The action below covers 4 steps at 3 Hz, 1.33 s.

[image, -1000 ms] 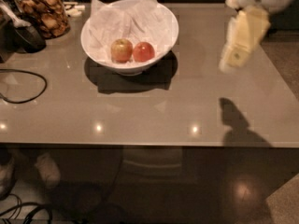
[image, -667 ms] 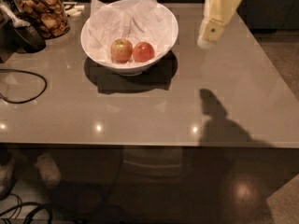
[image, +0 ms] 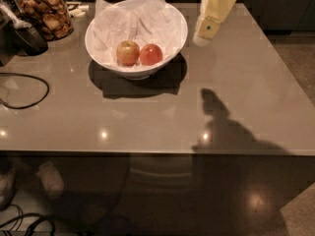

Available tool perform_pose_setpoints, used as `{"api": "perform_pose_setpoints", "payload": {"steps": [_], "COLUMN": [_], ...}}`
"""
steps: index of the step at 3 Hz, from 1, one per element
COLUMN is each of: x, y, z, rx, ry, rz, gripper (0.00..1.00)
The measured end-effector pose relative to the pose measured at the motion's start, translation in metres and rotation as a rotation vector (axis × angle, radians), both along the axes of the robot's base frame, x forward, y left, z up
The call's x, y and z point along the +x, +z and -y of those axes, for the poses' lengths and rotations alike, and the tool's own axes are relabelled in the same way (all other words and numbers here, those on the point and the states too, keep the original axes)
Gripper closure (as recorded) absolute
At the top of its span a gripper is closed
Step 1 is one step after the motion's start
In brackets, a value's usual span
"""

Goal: Pick apple from white bowl

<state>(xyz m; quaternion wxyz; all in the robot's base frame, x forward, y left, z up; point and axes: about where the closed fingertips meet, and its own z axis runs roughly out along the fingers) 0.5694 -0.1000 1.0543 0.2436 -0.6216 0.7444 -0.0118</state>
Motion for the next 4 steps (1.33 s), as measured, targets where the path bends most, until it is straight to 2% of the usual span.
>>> {"api": "perform_pose_setpoints", "payload": {"steps": [1,2,4], "x": [0.015,0.031,0.059], "y": [-0.013,-0.023,-0.034], "z": [-0.013,-0.025,-0.041], "rx": [0.022,0.023,0.029], "ry": [0.016,0.026,0.024], "rz": [-0.036,-0.066,-0.098], "gripper": [0.00,0.14,0.17]}}
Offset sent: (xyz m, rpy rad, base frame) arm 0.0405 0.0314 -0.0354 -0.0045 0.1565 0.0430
